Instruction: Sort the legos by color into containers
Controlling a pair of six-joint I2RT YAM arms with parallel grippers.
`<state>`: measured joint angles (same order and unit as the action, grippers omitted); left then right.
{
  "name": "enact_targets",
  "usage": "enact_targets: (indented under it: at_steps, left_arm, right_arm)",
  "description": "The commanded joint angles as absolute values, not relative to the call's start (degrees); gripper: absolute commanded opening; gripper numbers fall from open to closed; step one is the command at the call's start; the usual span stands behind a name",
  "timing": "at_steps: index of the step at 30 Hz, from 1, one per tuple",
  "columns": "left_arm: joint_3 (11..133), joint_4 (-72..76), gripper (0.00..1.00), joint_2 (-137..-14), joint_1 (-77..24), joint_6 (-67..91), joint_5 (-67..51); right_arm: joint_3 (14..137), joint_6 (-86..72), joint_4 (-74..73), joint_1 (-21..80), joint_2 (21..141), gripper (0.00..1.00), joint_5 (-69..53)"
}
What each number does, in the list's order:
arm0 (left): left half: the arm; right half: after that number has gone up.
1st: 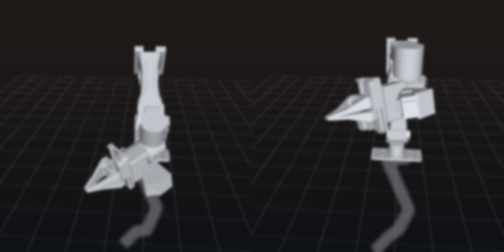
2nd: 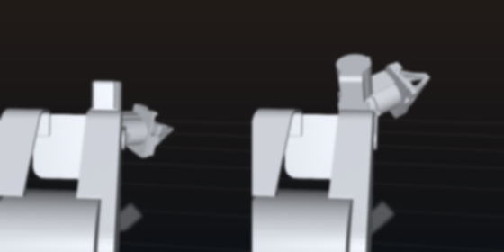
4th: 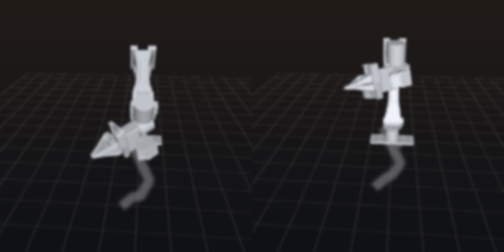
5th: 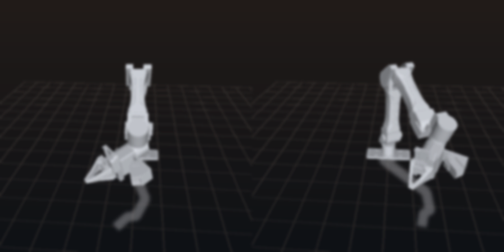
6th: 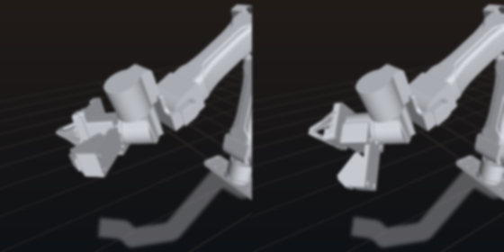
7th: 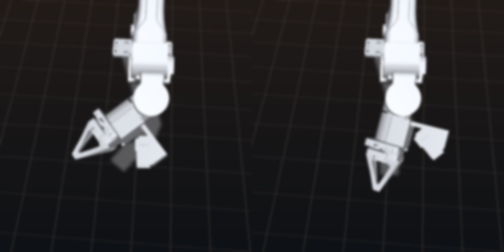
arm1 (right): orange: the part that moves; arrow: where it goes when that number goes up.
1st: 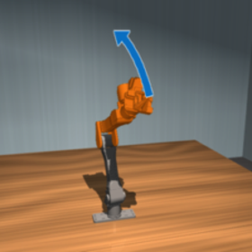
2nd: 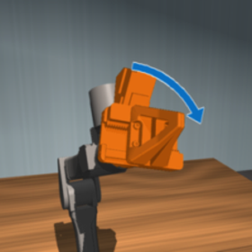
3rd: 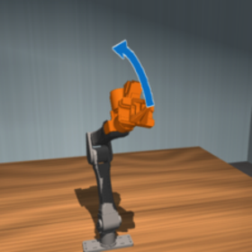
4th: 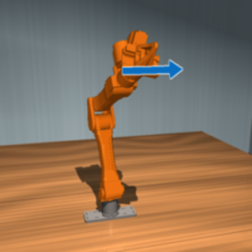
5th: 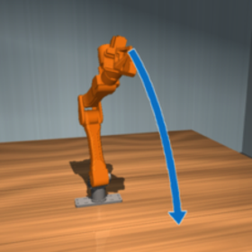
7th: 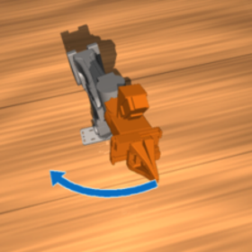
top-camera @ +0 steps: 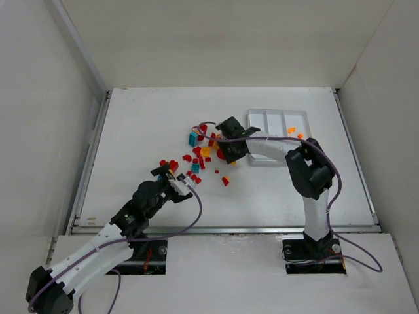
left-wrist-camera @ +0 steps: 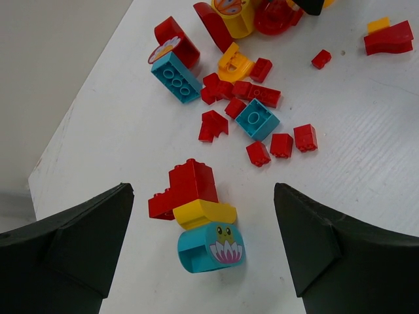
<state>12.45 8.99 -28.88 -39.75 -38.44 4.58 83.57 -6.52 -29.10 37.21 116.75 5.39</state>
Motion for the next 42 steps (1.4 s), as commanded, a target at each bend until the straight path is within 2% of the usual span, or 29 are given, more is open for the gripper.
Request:
enact_targets:
  at_steps: [1, 9, 13, 17, 21, 28, 32, 36, 42]
  left_arm:
    - [11.87, 11.51, 0.87, -28.04, -39.99, -37.35, 4.39]
    - [11.87, 11.51, 0.87, -28.04, -39.99, -37.35, 4.39]
    - [11.87, 11.51, 0.87, -27.51, -39.99, -37.35, 4.39]
    - [11.87, 11.51, 0.87, -27.51, -39.99, -37.35, 4.39]
    - [11.87, 11.51, 0.87, -27.51, -39.99, -37.35, 4.39]
    - [11.87, 11.6, 0.87, -31.9, -41.75, -38.93, 2.55]
    - [15.36, 16.6, 0.87, -37.34, -41.75, -40.69, -0.78]
    - [22.73, 19.78, 0.84, -50.48, -41.75, -39.29, -8.68]
    - [38.9, 20.47, 0.8, -68.36, -41.22, -37.52, -16.08]
  right_arm:
    - [80.86, -7.99, -29.79, 37.62, 114.97, 0.39, 4.58]
    - [79.1, -9.05, -29.27, 37.62, 111.72, 0.13, 3.25]
    - [78.57, -10.72, -28.65, 37.62, 109.25, 0.09, 2.11]
    - [77.87, -12.91, -26.64, 37.62, 105.13, 0.08, 0.09]
    - [76.12, -15.99, -23.39, 33.32, 98.89, 0.08, -2.46]
    - [71.89, -19.78, -19.78, 18.39, 88.77, 0.08, -1.42]
    - [71.89, -19.78, -22.84, 8.56, 90.17, 0.08, 2.46]
    - [73.91, -19.07, -23.38, 2.66, 96.67, 0.07, 2.46]
    - [80.5, -19.07, -23.91, 0.62, 103.62, 0.07, 4.38]
